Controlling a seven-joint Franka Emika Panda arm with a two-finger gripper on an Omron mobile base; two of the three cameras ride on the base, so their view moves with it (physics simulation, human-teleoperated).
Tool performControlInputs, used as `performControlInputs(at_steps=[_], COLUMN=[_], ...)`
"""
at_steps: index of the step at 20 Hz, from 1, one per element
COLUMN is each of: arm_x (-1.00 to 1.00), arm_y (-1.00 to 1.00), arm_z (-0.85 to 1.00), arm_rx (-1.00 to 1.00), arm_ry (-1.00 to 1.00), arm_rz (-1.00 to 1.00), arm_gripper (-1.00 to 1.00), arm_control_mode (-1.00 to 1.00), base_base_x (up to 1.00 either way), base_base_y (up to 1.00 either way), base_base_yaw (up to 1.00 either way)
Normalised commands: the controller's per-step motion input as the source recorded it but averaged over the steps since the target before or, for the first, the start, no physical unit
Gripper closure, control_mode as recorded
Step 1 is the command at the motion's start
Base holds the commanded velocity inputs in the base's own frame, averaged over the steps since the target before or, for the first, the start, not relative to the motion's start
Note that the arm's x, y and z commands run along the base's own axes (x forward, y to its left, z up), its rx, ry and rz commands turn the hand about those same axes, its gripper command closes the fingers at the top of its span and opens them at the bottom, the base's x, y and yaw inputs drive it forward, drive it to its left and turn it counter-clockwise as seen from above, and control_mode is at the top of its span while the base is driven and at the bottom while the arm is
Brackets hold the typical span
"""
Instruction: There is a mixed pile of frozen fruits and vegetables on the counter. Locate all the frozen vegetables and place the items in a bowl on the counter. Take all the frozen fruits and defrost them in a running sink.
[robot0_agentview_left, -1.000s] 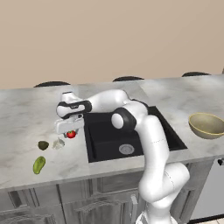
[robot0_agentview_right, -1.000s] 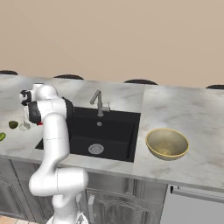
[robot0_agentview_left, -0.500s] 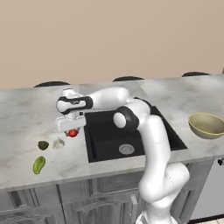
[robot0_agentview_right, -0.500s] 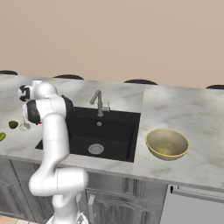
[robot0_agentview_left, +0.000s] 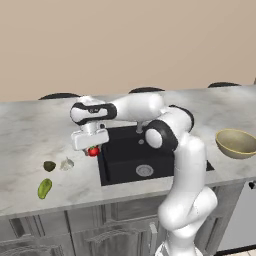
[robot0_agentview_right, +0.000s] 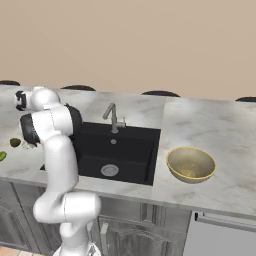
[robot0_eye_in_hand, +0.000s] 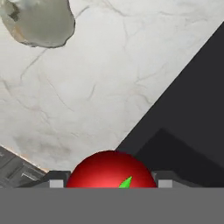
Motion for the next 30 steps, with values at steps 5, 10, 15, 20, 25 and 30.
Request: performControlInputs(at_steps=[5,10,15,20,25,30], arm_x=[-0.82,-0.65,-0.17,0.0,0.04,0.01], arm_y=[-0.72,-0.71,-0.86,-0.92,-0.64,-0.54], arm_z=[0.35,0.4,0.36,-0.02,0.0,0.07], arm_rx=[0.01,0.0,0.02,0.03,-0.03,-0.07], arm_ry=[-0.08,-0.22,-0.03,0.03,0.03,0.03], arm_rz=[0.0,0.0,-0.08,-0.18,-0.28,-0.22], arm_gripper=[1.0,1.0,1.0,1.0,1.0,1.0], arm_control_mode=[-1.0,-1.0,-1.0,-1.0,-1.0,-1.0], base_base_x=[0.0,0.0,0.0,0.0,0.0,0.0], base_base_y=[0.0,0.0,0.0,0.0,0.0,0.0], base_base_yaw=[0.0,0.0,0.0,0.0,0.0,0.0])
